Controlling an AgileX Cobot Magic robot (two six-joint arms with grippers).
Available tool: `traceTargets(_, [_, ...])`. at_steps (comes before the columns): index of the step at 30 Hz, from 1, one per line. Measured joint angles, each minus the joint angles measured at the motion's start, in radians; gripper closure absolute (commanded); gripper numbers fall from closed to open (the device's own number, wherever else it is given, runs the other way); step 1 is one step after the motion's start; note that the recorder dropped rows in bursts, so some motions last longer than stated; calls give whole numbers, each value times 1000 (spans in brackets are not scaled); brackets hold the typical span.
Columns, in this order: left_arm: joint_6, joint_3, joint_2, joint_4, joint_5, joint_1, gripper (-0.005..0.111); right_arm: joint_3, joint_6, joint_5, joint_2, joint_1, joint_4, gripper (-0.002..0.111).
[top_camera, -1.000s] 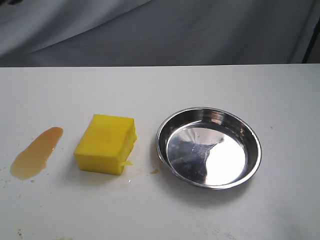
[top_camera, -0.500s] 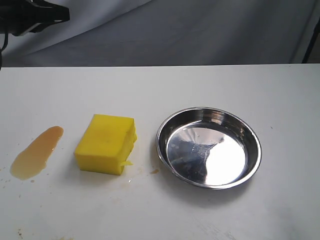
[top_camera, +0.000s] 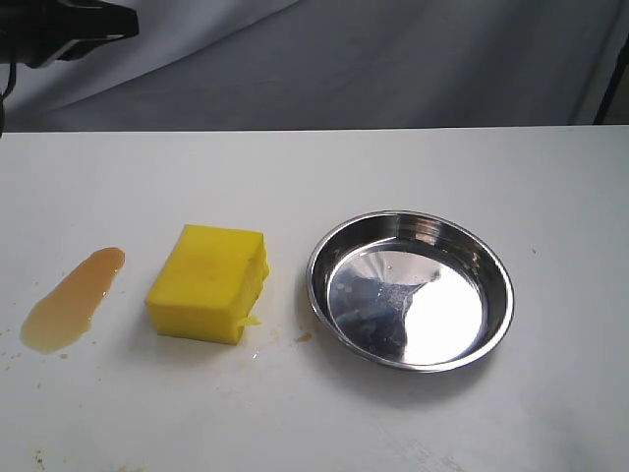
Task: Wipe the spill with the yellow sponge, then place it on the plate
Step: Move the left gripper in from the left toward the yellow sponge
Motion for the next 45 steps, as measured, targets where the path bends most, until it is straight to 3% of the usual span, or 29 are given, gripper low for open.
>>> traceTargets(8, [202,0,0,27,-237,-5,107,0,0,0,0,0,0,108])
traceTargets(22, [121,64,0,60,76,-215,107,0,0,0,0,0,0,108])
traceTargets(30, [-57,66,0,60,138,-222,107,0,0,0,0,0,0,108])
traceTargets(40, [-70,66,0,60,-10,-222,107,0,0,0,0,0,0,108])
traceTargets(45, [-77,66,0,60,18,-222,107,0,0,0,0,0,0,108])
